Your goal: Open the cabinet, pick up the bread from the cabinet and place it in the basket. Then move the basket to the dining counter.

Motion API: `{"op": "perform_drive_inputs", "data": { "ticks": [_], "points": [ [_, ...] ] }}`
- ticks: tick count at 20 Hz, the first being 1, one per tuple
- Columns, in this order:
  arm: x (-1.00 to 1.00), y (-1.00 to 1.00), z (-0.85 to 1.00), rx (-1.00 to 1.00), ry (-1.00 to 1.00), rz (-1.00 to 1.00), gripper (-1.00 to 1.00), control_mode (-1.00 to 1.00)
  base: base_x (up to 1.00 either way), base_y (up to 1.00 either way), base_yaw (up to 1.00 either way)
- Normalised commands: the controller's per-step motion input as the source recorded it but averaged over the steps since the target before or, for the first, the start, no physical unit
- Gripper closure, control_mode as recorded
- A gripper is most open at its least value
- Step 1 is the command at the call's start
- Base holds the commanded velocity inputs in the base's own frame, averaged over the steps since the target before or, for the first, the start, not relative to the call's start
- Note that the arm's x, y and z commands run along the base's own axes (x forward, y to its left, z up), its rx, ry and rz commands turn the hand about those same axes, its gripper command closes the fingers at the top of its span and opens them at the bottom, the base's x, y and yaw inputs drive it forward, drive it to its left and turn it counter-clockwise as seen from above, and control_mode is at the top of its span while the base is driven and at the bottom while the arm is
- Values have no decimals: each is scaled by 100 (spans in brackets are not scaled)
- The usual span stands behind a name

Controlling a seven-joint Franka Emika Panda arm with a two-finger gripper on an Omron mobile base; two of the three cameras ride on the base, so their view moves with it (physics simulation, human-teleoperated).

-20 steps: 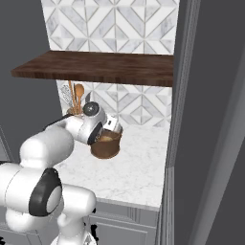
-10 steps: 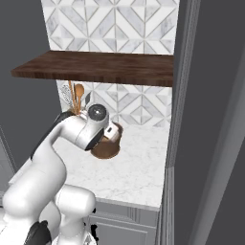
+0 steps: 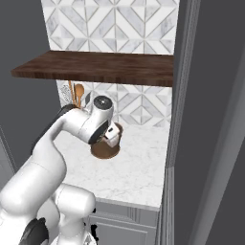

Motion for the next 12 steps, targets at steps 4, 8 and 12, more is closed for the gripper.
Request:
{"op": "perform_drive_inputs", "data": {
  "ticks": [4, 8, 12],
  "points": [
    [10, -13, -22, 8, 1, 0, -100, -100, 0, 0, 0],
    [10, -12, -40, 9, 0, 0, -100, -100, 0, 0, 0],
    [28, 0, -28, 0, 2, 0, -100, -100, 0, 0, 0]
  ]
}}
